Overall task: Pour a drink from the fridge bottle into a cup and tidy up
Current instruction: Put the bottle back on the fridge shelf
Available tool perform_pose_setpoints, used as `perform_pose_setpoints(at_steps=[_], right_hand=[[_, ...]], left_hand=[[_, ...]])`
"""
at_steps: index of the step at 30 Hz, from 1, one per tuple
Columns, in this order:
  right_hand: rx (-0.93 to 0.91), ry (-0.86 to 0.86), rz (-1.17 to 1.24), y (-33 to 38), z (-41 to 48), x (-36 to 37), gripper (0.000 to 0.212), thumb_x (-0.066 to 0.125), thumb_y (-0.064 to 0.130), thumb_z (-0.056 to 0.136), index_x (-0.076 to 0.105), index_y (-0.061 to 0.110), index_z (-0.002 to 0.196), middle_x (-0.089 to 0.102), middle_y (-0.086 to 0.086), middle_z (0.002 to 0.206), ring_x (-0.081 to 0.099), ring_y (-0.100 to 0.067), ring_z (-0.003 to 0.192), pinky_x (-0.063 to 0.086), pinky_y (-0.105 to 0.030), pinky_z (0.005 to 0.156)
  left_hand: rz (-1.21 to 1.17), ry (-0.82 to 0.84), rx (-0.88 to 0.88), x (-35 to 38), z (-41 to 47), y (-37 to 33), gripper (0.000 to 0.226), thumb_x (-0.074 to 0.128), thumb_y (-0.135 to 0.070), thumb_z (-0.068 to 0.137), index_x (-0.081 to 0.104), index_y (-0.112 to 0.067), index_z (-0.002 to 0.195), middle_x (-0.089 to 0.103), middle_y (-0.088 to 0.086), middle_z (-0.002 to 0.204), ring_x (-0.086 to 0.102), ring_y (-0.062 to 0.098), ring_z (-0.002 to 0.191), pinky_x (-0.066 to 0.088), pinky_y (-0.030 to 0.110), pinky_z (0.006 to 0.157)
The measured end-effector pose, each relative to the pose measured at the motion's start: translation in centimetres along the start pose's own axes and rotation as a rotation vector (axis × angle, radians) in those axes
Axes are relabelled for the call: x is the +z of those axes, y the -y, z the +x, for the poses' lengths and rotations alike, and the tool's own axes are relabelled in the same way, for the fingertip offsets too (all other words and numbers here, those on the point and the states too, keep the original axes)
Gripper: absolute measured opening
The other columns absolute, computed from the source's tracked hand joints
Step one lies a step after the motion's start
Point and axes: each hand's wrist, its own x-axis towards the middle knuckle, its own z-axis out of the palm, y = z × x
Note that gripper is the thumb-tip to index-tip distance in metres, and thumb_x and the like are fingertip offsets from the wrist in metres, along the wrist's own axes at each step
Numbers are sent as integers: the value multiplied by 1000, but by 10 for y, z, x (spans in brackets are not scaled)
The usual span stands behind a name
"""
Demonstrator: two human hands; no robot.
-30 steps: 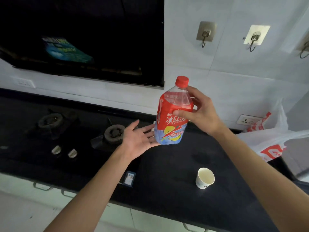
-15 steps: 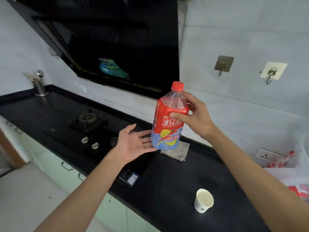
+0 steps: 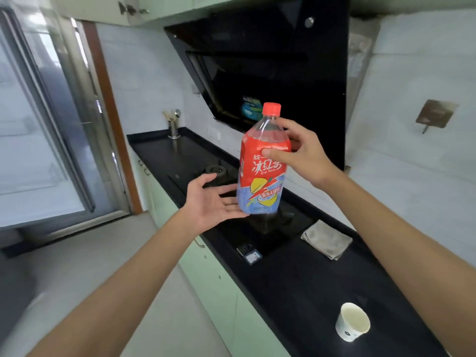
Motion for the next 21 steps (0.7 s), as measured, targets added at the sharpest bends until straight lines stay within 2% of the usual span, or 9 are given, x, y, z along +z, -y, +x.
perform_pose_setpoints(at_steps=[5, 10, 14, 16, 21], right_hand=[[-55, 93, 62, 30, 35, 39, 68, 82, 32, 76, 51, 25, 136, 64, -3, 120, 66, -17, 107, 59, -35, 86], [-141, 181, 137, 73, 61, 97, 64, 79, 24, 79, 52, 21, 136, 65, 3, 114, 68, -8, 101, 57, -22, 77], [-189, 236, 171, 99, 79, 155, 70, 82, 32, 75, 52, 22, 138, 64, 1, 124, 66, -14, 108, 57, -30, 86], [-194, 277, 208, 112, 88, 186, 71, 82, 31, 75, 51, 23, 139, 64, 1, 125, 66, -14, 109, 58, -29, 85], [-203, 388, 244, 147, 102, 274, 65, 82, 27, 76, 53, 27, 135, 65, 8, 119, 66, -4, 100, 55, -16, 72]], left_hand=[[-9, -57, 142, -21, -49, -33, 63, 48, -42, 90, 48, 6, 131, 59, 36, 126, 59, 53, 115, 45, 62, 100], [-38, -135, 275, -49, -106, -64, 59, 44, -43, 92, 50, 6, 125, 56, 36, 130, 57, 52, 119, 48, 60, 95], [-57, -202, 352, -83, -150, -90, 65, 42, -44, 92, 46, 6, 133, 58, 37, 127, 58, 52, 116, 49, 61, 93], [-70, -243, 391, -103, -173, -103, 65, 42, -43, 92, 46, 8, 133, 60, 38, 124, 60, 52, 114, 49, 62, 91], [-103, -319, 447, -159, -229, -134, 68, 42, -44, 92, 45, 8, 135, 53, 43, 127, 53, 58, 120, 38, 66, 104]])
